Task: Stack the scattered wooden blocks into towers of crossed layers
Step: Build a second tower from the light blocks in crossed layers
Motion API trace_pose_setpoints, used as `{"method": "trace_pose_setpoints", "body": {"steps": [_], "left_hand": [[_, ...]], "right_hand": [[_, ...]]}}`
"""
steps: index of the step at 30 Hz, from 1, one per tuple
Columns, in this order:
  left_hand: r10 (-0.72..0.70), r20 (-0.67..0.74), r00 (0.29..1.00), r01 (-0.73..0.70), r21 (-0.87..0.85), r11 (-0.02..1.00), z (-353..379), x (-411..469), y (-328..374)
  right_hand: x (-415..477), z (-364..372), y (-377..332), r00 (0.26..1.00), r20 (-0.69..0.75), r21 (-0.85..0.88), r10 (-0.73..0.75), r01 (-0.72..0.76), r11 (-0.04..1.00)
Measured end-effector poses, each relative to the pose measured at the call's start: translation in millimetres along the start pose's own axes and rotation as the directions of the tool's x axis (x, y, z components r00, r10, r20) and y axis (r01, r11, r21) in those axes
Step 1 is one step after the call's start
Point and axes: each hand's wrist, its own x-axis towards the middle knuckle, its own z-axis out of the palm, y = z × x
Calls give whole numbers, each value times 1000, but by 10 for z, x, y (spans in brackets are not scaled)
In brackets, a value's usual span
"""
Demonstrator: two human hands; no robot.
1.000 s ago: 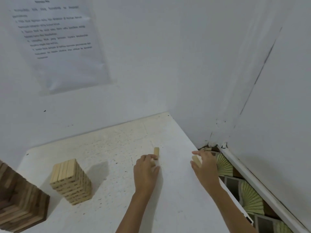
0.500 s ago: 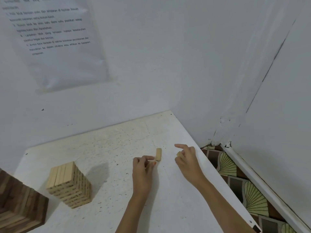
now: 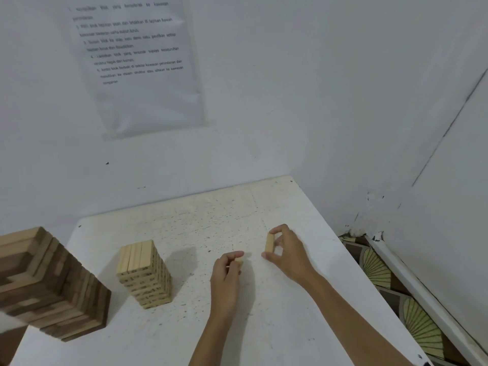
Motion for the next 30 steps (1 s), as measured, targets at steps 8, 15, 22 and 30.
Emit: {"method": "trace_pose_setpoints", "body": {"steps": [8, 15, 22, 30], "left_hand": [[39, -82, 996, -40, -13, 999, -279, -239, -53], [41, -191, 981, -53, -58, 997, -695, -508, -91], [-31, -274, 961, 10, -77, 997, -1100, -719, -276], [-37, -241, 970, 41, 13, 999, -1284, -795, -421]], "right_hand": [[-514, 355, -251, 999, -44, 279, -33, 44, 959], [-913, 804, -489, 998, 13, 276, -56, 50, 960], [-1256, 1154, -605, 999, 47, 248, -8, -4, 969], [-1363, 1243, -618, 1000, 5, 51, -12, 12, 999]]}}
